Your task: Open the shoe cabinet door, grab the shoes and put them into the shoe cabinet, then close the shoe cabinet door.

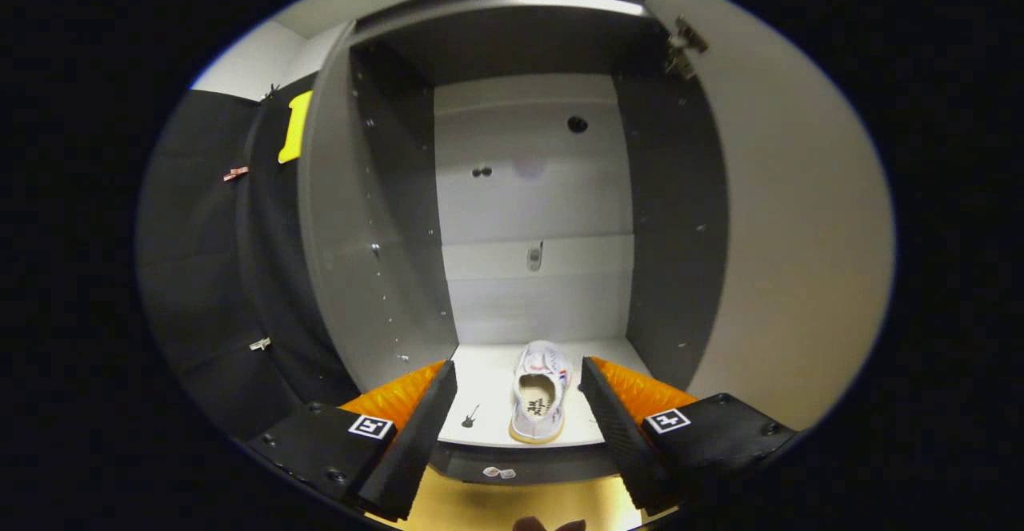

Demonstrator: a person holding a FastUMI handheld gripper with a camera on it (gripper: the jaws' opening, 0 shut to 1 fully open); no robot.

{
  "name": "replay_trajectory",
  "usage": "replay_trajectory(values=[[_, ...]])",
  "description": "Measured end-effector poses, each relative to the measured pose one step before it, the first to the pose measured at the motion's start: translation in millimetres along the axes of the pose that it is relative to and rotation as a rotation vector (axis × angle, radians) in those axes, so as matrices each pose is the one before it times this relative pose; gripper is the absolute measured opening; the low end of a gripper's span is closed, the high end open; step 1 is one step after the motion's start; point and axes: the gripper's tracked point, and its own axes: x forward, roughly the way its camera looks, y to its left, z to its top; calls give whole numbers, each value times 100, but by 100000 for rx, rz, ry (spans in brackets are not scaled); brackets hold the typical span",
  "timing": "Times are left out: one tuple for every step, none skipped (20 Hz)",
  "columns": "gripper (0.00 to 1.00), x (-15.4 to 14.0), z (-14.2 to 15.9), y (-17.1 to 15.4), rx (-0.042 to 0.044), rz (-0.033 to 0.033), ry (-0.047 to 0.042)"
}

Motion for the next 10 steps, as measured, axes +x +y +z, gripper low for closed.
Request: replay_trajectory(values=[[98, -2017, 758, -562, -2173, -1747, -2970], [98, -2235, 645, -297, -1456, -1019, -2861], [98, -2206, 706, -104, -727, -255, -2435], [98, -2188, 562, -264, -1269, -912, -2123], [98, -1951, 681, -267, -269, -585, -2757], [98, -2127, 592, -156, 282, -349, -2025], [98, -2015, 885, -452, -711, -805, -2472], [98, -1896, 970, -942, -928, -1629, -3198], [98, -1801, 1106, -960, -1261, -2184, -2923], [97, -1820, 1008, -1114, -637, -2489, -3354]])
